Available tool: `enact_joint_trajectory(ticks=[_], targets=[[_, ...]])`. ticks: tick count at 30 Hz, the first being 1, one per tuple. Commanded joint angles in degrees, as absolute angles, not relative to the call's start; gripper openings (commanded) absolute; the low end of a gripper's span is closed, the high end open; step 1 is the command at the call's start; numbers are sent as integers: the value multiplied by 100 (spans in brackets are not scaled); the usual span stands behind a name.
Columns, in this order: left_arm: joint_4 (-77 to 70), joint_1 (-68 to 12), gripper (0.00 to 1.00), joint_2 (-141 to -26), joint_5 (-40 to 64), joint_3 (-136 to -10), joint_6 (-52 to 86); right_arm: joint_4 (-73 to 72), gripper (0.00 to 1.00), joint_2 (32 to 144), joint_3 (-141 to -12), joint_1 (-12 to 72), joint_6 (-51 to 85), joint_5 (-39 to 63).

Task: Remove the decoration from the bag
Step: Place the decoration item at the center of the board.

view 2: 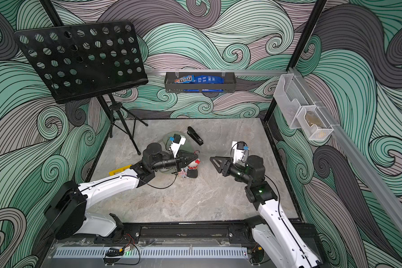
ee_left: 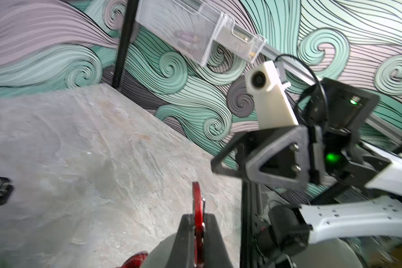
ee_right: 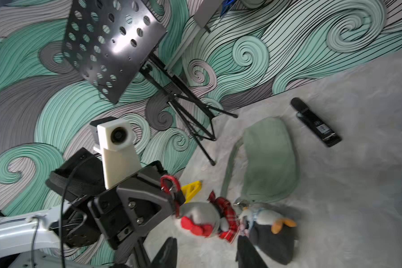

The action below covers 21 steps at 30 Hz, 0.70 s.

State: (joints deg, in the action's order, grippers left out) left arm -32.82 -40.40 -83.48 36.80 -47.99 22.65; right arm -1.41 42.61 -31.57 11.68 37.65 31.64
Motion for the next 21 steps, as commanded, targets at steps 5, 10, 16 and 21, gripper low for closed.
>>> enact_joint_trajectory(ticks=[5,10,16,21], targets=[[-2896,-3953,0,-9546,5636,-5683,1889,286,41,4149,-2950,507,3257,3020],[-1914,-3998,0,-10397,5305,-6400,1668,265,44,4178,-2913,376,3204,3030],[-482,-4022,0,-11293,4834,-7576,1602,232,47,4267,-2912,336,3190,3074],[1792,-4038,2,-11917,3925,-8718,1432,219,48,4304,-2905,324,3197,3077]])
